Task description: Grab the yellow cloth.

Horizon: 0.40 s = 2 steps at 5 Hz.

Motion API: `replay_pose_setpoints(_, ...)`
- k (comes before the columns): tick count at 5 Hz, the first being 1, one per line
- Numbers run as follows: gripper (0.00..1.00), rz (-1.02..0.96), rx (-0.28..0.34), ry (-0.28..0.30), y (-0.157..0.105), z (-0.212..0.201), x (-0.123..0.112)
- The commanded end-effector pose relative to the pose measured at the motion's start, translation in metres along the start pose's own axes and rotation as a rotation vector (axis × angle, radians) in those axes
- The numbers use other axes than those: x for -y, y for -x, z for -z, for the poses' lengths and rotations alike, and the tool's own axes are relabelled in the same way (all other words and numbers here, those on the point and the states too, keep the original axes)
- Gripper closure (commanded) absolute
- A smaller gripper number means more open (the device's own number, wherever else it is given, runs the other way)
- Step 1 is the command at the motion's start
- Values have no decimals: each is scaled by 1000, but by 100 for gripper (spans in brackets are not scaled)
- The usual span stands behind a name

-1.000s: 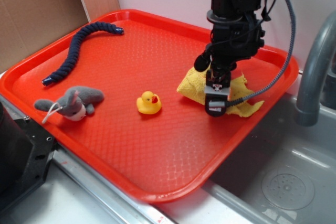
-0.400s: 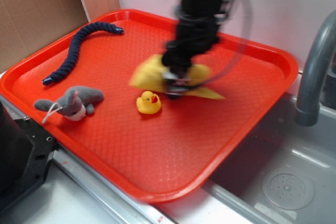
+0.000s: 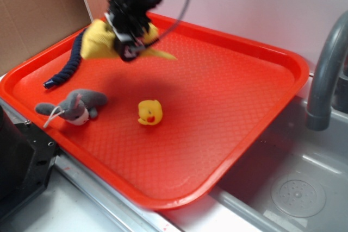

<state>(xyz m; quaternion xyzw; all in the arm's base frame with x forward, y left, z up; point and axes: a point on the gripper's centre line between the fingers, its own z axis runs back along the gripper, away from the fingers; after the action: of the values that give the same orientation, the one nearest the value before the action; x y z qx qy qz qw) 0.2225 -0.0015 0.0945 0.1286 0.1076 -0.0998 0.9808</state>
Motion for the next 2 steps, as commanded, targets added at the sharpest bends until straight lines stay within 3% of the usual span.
replay_pose_setpoints(1,100,-196,250,47,-7,-75,-23)
replay_pose_setpoints(2,100,-216,421,93,-5,-99,-34)
